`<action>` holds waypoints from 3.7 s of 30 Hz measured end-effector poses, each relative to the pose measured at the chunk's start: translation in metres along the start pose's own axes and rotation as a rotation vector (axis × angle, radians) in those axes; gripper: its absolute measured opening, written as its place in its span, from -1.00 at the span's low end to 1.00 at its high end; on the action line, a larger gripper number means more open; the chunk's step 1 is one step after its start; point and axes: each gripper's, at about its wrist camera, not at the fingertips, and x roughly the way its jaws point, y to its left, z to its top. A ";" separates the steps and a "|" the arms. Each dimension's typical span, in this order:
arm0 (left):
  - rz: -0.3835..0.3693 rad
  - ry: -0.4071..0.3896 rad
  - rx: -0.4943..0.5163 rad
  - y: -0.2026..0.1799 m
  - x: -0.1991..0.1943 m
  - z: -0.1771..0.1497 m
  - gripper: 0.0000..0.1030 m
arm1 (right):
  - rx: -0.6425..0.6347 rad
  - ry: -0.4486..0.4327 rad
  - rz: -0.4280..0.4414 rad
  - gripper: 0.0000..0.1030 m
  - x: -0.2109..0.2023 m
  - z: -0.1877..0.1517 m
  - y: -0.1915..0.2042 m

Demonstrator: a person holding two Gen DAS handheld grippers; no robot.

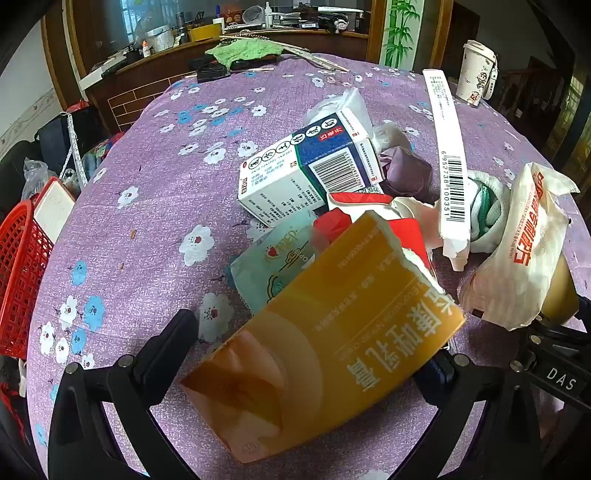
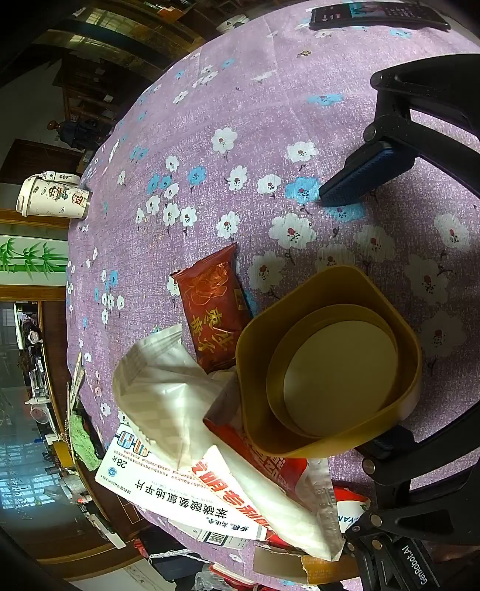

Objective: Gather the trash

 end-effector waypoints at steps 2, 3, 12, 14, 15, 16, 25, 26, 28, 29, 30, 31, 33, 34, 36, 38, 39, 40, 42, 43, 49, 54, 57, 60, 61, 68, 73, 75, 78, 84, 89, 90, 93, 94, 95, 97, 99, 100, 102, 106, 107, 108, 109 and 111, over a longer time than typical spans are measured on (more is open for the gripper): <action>-0.001 0.002 0.002 0.001 0.000 0.000 1.00 | 0.007 -0.001 0.005 1.00 0.000 0.000 0.000; 0.002 0.005 0.001 0.001 -0.001 0.001 1.00 | 0.004 0.001 0.004 1.00 0.000 0.000 0.000; -0.041 -0.087 0.095 0.009 -0.074 -0.020 1.00 | -0.069 0.041 0.025 1.00 -0.031 -0.002 -0.010; -0.064 -0.097 0.106 0.016 -0.085 -0.028 1.00 | -0.106 -0.003 0.009 1.00 -0.056 -0.010 -0.010; -0.068 -0.108 0.110 0.020 -0.092 -0.033 1.00 | -0.118 -0.019 0.009 1.00 -0.066 -0.013 -0.013; -0.066 -0.121 0.111 0.019 -0.096 -0.038 1.00 | -0.131 -0.038 0.008 1.00 -0.077 -0.018 -0.013; 0.075 -0.427 -0.037 0.058 -0.143 -0.093 1.00 | -0.106 -0.421 -0.016 1.00 -0.175 -0.076 0.000; 0.073 -0.441 -0.047 0.061 -0.142 -0.095 1.00 | -0.092 -0.431 -0.018 1.00 -0.177 -0.078 0.001; 0.076 -0.468 -0.058 0.067 -0.147 -0.101 1.00 | -0.087 -0.403 0.015 1.00 -0.171 -0.081 0.007; 0.081 -0.477 -0.058 0.067 -0.148 -0.103 1.00 | -0.077 -0.375 0.021 1.00 -0.165 -0.082 0.010; 0.078 -0.488 -0.056 0.067 -0.150 -0.104 1.00 | -0.062 -0.371 0.040 1.00 -0.163 -0.084 0.012; 0.082 -0.498 -0.053 0.065 -0.152 -0.107 1.00 | -0.040 -0.390 0.062 1.00 -0.163 -0.087 0.011; 0.105 -0.516 -0.032 0.060 -0.153 -0.109 1.00 | 0.021 -0.458 0.091 1.00 -0.164 -0.095 0.004; 0.108 -0.520 -0.024 0.059 -0.154 -0.111 1.00 | 0.043 -0.485 0.101 1.00 -0.165 -0.099 0.002; 0.113 -0.528 -0.014 0.059 -0.155 -0.112 1.00 | 0.096 -0.562 0.132 1.00 -0.170 -0.108 -0.005; 0.116 -0.528 -0.011 0.057 -0.154 -0.112 1.00 | 0.146 -0.602 0.152 1.00 -0.171 -0.112 -0.010; 0.117 -0.527 -0.010 0.057 -0.154 -0.111 1.00 | 0.156 -0.592 0.137 1.00 -0.170 -0.110 -0.012; 0.115 -0.525 -0.012 0.057 -0.154 -0.111 1.00 | 0.158 -0.584 0.116 1.00 -0.169 -0.110 -0.012; 0.115 -0.519 -0.006 0.056 -0.151 -0.111 1.00 | 0.162 -0.631 0.076 1.00 -0.173 -0.115 -0.013; 0.116 -0.515 0.000 0.054 -0.150 -0.111 1.00 | 0.152 -0.649 0.055 1.00 -0.175 -0.117 -0.011; 0.114 -0.491 0.016 0.050 -0.142 -0.109 1.00 | -0.016 -0.623 -0.003 1.00 -0.174 -0.116 0.015; 0.123 -0.526 0.002 0.051 -0.143 -0.111 1.00 | -0.058 -0.619 0.017 1.00 -0.170 -0.120 0.025; 0.126 -0.564 0.000 0.051 -0.146 -0.113 1.00 | -0.059 -0.639 0.016 1.00 -0.172 -0.122 0.025; 0.132 -0.587 0.010 0.049 -0.147 -0.116 1.00 | -0.051 -0.644 0.032 1.00 -0.176 -0.120 0.024; 0.135 -0.590 0.011 0.048 -0.148 -0.115 1.00 | -0.049 -0.642 0.035 1.00 -0.177 -0.120 0.023; 0.130 -0.591 0.037 0.043 -0.149 -0.116 1.00 | -0.058 -0.660 0.037 1.00 -0.189 -0.117 0.025; 0.128 -0.602 0.028 0.044 -0.153 -0.118 1.00 | -0.053 -0.650 0.046 1.00 -0.192 -0.117 0.024; 0.129 -0.606 0.027 0.044 -0.156 -0.119 1.00 | -0.050 -0.656 0.045 1.00 -0.195 -0.117 0.023; 0.130 -0.603 0.030 0.043 -0.156 -0.120 1.00 | -0.047 -0.659 0.042 1.00 -0.197 -0.118 0.023; 0.131 -0.597 0.028 0.043 -0.156 -0.118 1.00 | -0.044 -0.641 0.046 1.00 -0.192 -0.117 0.023; 0.133 -0.592 0.026 0.044 -0.153 -0.119 1.00 | -0.045 -0.633 0.047 1.00 -0.189 -0.117 0.024; 0.134 -0.591 0.026 0.044 -0.153 -0.119 1.00 | -0.046 -0.631 0.045 1.00 -0.188 -0.116 0.024; 0.134 -0.587 0.027 0.044 -0.152 -0.119 1.00 | -0.045 -0.628 0.048 1.00 -0.187 -0.117 0.024; 0.134 -0.586 0.027 0.043 -0.151 -0.119 1.00 | -0.045 -0.627 0.047 1.00 -0.187 -0.117 0.024; 0.134 -0.584 0.029 0.043 -0.151 -0.119 1.00 | -0.045 -0.625 0.047 1.00 -0.187 -0.117 0.024; 0.134 -0.583 0.031 0.043 -0.151 -0.119 1.00 | -0.044 -0.624 0.047 1.00 -0.186 -0.117 0.024; 0.134 -0.584 0.031 0.043 -0.150 -0.119 1.00 | -0.046 -0.623 0.047 1.00 -0.186 -0.117 0.025; 0.133 -0.584 0.031 0.043 -0.150 -0.119 1.00 | -0.045 -0.623 0.047 1.00 -0.185 -0.117 0.025; 0.133 -0.585 0.031 0.043 -0.151 -0.119 1.00 | -0.046 -0.623 0.048 1.00 -0.185 -0.117 0.025; 0.132 -0.582 0.032 0.043 -0.151 -0.120 1.00 | -0.045 -0.623 0.048 1.00 -0.184 -0.116 0.025; 0.133 -0.582 0.033 0.043 -0.151 -0.120 1.00 | -0.045 -0.623 0.046 1.00 -0.183 -0.117 0.025; 0.131 -0.581 0.036 0.043 -0.151 -0.120 1.00 | -0.044 -0.623 0.045 1.00 -0.184 -0.117 0.025; 0.130 -0.579 0.039 0.043 -0.151 -0.119 1.00 | -0.043 -0.621 0.048 1.00 -0.183 -0.117 0.025; 0.118 -0.565 0.052 0.043 -0.150 -0.116 1.00 | -0.049 -0.615 0.052 1.00 -0.182 -0.116 0.024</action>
